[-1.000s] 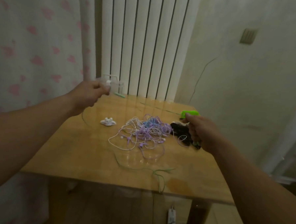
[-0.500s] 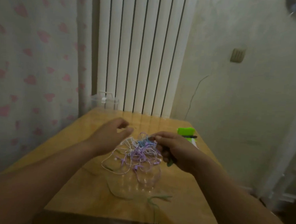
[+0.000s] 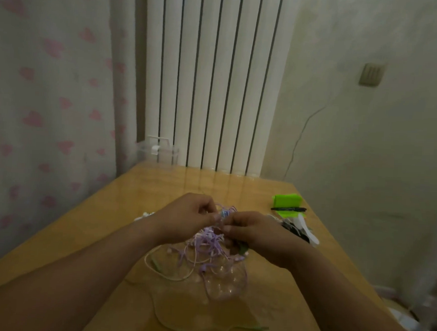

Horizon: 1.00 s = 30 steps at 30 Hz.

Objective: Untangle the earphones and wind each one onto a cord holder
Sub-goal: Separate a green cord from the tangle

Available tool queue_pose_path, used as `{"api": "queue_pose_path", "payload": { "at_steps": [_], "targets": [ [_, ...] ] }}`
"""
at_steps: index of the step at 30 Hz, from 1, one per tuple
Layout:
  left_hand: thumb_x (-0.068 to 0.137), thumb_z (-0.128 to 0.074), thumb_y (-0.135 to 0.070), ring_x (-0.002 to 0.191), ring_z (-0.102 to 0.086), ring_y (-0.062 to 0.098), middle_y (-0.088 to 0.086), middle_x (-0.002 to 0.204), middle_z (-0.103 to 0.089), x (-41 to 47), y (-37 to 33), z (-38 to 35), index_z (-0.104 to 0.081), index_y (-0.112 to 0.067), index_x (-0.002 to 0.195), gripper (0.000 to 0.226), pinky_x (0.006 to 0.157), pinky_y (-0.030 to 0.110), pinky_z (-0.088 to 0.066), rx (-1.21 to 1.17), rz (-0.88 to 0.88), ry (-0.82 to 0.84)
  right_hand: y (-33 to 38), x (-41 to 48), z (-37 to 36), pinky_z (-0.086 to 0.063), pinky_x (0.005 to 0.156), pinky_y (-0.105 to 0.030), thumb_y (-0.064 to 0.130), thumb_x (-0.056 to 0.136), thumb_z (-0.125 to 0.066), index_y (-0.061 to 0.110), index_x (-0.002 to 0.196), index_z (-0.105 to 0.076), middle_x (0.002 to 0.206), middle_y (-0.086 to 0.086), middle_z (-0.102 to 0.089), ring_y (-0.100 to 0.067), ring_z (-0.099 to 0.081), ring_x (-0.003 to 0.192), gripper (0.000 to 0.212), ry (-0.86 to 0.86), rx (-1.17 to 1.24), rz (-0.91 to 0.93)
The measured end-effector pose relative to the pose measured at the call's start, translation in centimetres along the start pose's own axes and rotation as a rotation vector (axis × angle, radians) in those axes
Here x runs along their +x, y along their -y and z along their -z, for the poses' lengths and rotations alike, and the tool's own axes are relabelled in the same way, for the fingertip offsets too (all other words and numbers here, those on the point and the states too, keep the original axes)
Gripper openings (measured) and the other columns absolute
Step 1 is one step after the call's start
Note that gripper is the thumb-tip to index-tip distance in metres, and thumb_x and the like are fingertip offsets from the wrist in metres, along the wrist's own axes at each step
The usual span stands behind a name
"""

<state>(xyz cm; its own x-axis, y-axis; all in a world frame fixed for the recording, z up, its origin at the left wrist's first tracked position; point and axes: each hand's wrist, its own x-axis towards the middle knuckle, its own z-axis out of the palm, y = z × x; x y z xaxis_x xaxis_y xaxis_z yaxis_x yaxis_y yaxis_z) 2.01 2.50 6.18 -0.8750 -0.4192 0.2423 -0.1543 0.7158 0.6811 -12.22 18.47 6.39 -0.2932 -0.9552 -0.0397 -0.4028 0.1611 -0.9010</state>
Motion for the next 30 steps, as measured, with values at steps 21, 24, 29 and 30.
{"api": "queue_pose_path", "payload": {
  "at_steps": [21,24,29,30],
  "targets": [
    [0.109,-0.048,-0.037,0.06,-0.054,0.019,0.006,0.069,-0.053,2.8,-0.1,-2.4,-0.06,0.0,0.094,0.041,0.064,0.032,-0.059,-0.51,0.166,-0.146,-3.4,6.5,-2.5,-0.053,0.092,-0.033,0.022,0.099,-0.069,0.019,0.107,-0.08,0.11,0.001,-0.076,-0.01,-0.07,0.108,0.014,-0.465,0.31,0.328],
    [0.111,-0.046,-0.033,0.055,-0.048,0.019,0.007,0.067,-0.05,2.9,1.0,-2.9,-0.059,-0.001,0.09,0.04,0.055,0.036,-0.049,-0.593,0.186,-0.151,-4.2,6.6,-2.6,-0.054,0.099,-0.043,0.021,0.097,-0.07,0.028,0.106,-0.076,0.109,0.006,-0.074,-0.009,-0.068,0.11,0.013,-0.574,0.146,0.354],
    [0.109,-0.045,-0.032,0.048,-0.03,0.01,0.0,0.061,-0.04,1.9,1.7,-2.7,-0.071,-0.012,0.09,0.037,0.045,0.024,-0.025,-0.481,0.125,0.151,-4.1,5.1,-1.6,-0.047,0.103,-0.022,0.005,0.1,-0.057,0.027,0.14,-0.055,0.137,0.018,-0.062,0.005,-0.056,0.124,0.045,-0.441,0.009,0.46],
    [0.108,-0.047,-0.029,0.048,-0.031,0.01,0.001,0.061,-0.041,1.5,1.6,-2.6,-0.072,-0.016,0.086,0.037,0.045,0.024,-0.026,-0.433,0.082,0.225,-3.9,4.7,-1.9,-0.05,0.096,-0.018,0.007,0.104,-0.054,0.026,0.144,-0.053,0.133,0.02,-0.063,0.006,-0.059,0.118,0.045,-0.35,0.018,0.453]
  ]
}}
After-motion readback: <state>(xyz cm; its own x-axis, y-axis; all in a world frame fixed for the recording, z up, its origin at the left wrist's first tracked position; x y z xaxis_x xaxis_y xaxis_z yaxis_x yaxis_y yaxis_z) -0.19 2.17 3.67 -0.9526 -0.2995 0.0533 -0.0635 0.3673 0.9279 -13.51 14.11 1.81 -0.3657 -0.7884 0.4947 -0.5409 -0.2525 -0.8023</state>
